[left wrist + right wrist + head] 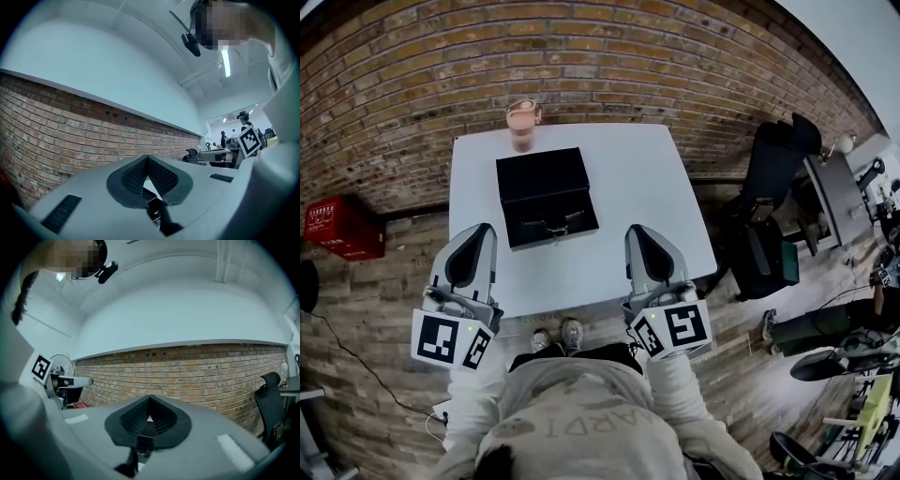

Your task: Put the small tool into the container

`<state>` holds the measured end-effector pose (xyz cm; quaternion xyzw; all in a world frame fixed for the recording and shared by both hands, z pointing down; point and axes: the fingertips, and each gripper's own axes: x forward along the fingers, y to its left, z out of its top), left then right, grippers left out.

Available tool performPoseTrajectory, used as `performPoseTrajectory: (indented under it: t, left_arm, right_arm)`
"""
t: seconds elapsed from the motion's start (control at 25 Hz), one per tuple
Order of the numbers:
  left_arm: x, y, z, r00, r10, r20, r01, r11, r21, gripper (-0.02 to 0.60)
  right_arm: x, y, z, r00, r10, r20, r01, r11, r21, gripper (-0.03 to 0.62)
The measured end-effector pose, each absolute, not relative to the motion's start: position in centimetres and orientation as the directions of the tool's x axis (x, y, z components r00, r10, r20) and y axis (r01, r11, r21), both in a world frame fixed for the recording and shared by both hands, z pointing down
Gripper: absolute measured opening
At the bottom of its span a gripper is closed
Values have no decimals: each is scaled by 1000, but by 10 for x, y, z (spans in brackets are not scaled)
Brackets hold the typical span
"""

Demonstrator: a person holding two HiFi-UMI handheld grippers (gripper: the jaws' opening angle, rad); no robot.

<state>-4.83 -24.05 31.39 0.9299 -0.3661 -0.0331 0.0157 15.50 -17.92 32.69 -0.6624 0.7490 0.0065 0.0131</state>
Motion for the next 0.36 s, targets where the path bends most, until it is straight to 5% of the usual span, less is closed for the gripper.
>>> performPoseTrajectory:
  t: [0.36]
  left_arm:
    - [-50, -248, 316, 726, -685, -50, -684, -728, 51, 5]
  right_arm:
    - [153, -188, 329, -130, -991, -32, -991, 131, -7, 9]
